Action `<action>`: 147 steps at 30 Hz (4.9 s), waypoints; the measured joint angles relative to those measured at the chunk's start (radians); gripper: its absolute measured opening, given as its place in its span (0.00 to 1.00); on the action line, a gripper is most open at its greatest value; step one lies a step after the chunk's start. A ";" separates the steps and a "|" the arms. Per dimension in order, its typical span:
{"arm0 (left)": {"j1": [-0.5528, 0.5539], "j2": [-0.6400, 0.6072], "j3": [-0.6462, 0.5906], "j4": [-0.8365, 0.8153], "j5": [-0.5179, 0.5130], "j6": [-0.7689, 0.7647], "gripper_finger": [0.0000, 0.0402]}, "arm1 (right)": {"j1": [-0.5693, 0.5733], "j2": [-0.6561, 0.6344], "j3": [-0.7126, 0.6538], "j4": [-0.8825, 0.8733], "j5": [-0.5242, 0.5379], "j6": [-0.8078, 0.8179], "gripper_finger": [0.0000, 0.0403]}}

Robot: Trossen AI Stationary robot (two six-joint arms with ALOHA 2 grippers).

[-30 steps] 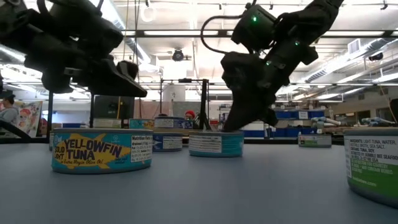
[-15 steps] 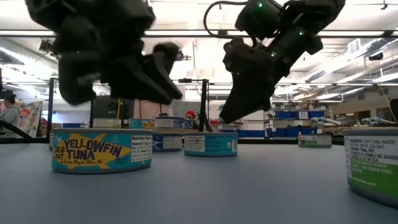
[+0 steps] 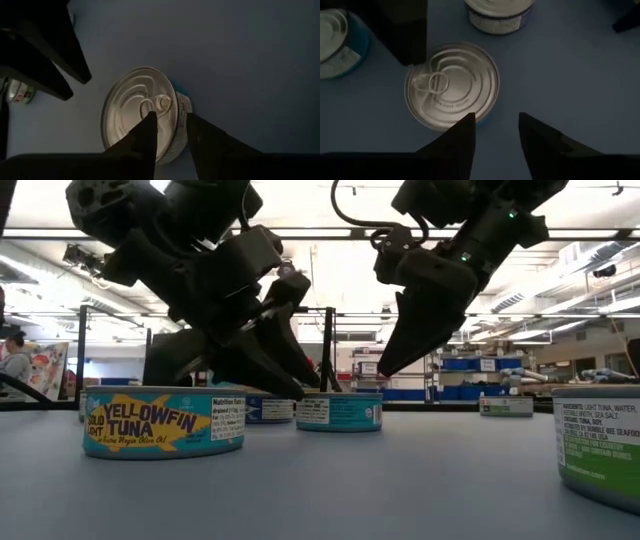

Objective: Stack canned seafood by type on shelf
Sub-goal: Stack the yellow blue tuna can on top of the other yellow blue tuna can on the shelf

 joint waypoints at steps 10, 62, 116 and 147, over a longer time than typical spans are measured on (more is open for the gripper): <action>0.026 0.001 0.000 -0.051 -0.001 -0.006 0.17 | 0.010 0.000 0.000 0.008 0.007 -0.026 0.38; 0.106 -0.014 0.272 -0.320 0.164 -0.316 0.00 | 0.298 0.287 0.000 0.388 0.688 -0.541 0.64; -0.023 -0.742 -0.317 -0.021 0.050 -0.521 0.41 | 0.201 0.241 0.112 0.460 0.573 -0.759 0.35; -0.021 -1.313 -0.603 -0.047 0.217 -0.602 0.40 | -0.092 0.259 0.601 0.096 0.431 -1.139 0.35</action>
